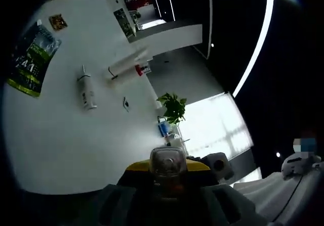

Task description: Arrange the skincare products in the storage area until every visible bottle or jar stands upright without overlapping.

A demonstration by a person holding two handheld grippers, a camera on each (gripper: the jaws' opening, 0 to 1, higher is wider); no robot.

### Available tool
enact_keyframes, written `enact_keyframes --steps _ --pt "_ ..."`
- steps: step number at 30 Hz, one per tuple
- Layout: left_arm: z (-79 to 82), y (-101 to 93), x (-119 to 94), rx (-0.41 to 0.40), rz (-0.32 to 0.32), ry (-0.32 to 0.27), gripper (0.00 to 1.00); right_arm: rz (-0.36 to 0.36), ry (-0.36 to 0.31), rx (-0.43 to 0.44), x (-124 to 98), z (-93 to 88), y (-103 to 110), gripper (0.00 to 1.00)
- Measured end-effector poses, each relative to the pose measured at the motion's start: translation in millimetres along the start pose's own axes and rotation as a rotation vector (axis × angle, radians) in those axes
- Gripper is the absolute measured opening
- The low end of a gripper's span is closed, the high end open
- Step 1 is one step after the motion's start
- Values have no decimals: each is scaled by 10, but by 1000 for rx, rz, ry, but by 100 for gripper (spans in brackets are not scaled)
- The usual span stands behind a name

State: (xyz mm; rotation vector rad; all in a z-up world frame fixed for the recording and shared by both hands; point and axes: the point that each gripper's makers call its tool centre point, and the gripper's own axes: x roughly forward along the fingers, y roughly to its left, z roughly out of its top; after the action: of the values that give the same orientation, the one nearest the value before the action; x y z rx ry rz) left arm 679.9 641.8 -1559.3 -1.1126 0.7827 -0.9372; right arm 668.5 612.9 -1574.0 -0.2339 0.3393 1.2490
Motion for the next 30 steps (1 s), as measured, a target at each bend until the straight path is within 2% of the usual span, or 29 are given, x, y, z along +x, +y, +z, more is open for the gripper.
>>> enact_keyframes --steps 3,5,7,9,10,12,14,15,16,17,20,21,23,26,29,30 --pt "49 4 -28 -8 -7 -19 22 26 -27 92 9 35 0 33" --pt "99 -9 -46 -18 -16 -47 22 49 -55 190 30 81 -10 40" --pt "148 5 -76 -32 -21 -66 22 60 -80 242 37 127 -27 41" --pt "220 9 -120 -42 -33 -96 22 74 -105 357 54 159 -58 43" --pt "265 4 -144 -49 -43 -116 22 91 -107 457 67 158 -58 45" --pt "344 22 -189 -66 -50 -155 22 162 -165 593 89 225 -25 52" --pt "411 55 -235 -92 -52 -190 22 194 -167 698 108 211 -11 59" --pt "422 52 -243 -98 -58 -195 22 210 -155 733 114 193 3 59" --pt "475 12 -270 -109 -92 -220 22 224 -186 779 128 236 -3 58" --pt "489 6 -283 -111 -98 -228 22 232 -204 831 139 255 -7 56" --pt "522 7 -311 -122 -107 -247 22 260 -238 920 161 293 12 54" --pt "520 4 -301 -123 -108 -245 22 262 -246 921 173 281 6 53" --pt "489 3 -265 -125 -108 -224 22 261 -247 947 188 267 -7 53" --pt "415 11 -206 -126 -105 -180 22 301 -318 1047 176 371 -10 47" --pt "343 42 -161 -123 -85 -143 22 301 -332 1083 176 365 -38 40" --pt "352 38 -165 -127 -91 -148 22 290 -332 1094 178 347 -60 39"
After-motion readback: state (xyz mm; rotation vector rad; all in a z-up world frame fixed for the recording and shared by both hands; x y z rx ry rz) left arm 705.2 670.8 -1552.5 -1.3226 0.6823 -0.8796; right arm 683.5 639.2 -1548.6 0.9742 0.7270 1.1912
